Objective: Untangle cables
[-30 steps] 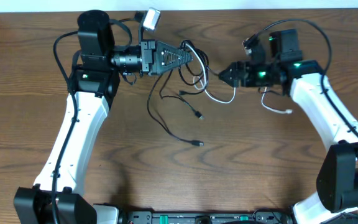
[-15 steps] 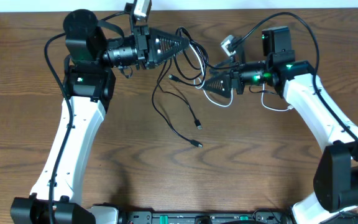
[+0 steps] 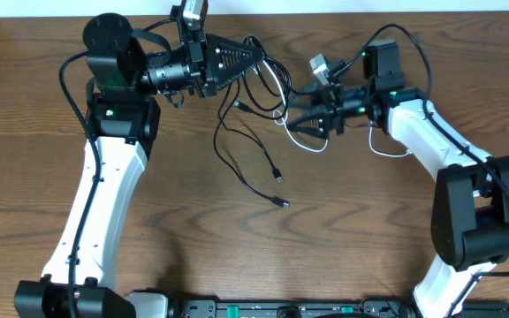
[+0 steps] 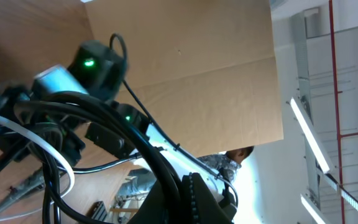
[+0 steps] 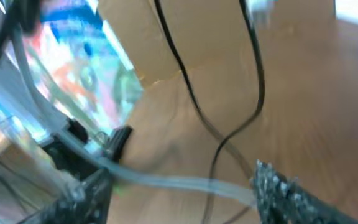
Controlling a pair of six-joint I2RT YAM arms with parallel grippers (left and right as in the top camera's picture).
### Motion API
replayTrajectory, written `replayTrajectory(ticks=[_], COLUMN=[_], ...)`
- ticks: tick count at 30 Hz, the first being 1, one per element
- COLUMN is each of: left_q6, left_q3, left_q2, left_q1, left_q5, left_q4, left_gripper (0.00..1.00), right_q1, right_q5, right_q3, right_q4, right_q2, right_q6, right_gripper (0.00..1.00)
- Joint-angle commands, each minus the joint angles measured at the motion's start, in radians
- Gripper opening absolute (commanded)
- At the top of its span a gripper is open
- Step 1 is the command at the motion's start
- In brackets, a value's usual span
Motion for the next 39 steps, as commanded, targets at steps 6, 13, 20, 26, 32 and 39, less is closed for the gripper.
replayTrajectory(ticks=[6, 13, 20, 26, 32, 39], left_q6=[-0.008, -0.008, -0.008, -0.008, -0.008, -0.009], left_q3=[0.021, 0.021, 0.021, 0.021, 0.021, 0.021], left_q2=[-0.027, -0.027, -0.027, -0.027, -0.026, -0.026], left_q1=[0.006, 0.011, 0.018, 0.018, 0.018, 0.018], left_q5=[-0.003, -0.037, -0.049, -0.059, -0.127, -0.134], left_q4=[0.009, 0.009, 0.009, 0.009, 0.008, 0.008], left_gripper=[0.07, 0.07, 0.07, 0.07, 0.07, 0.08], right_q1=[0.043, 0.027, -0.09, -0.005, 0.098, 0.09], right_q5=[-0.065, -0.066, -0.066, -0.066, -0.066, -0.065], right_q3=[0.014, 0.014, 0.014, 0.014, 0.014, 0.014], right_q4=[0.454, 0.422, 0.409, 0.398, 0.417, 0.435], right_q2=[-0.009, -0.008, -0.008, -0.008, -0.008, -0.008], right_q6=[0.495, 0.527, 0.527, 0.533, 0.535, 0.551], right_gripper=[0.54, 0.59, 0.64, 0.66, 0.67, 0.59])
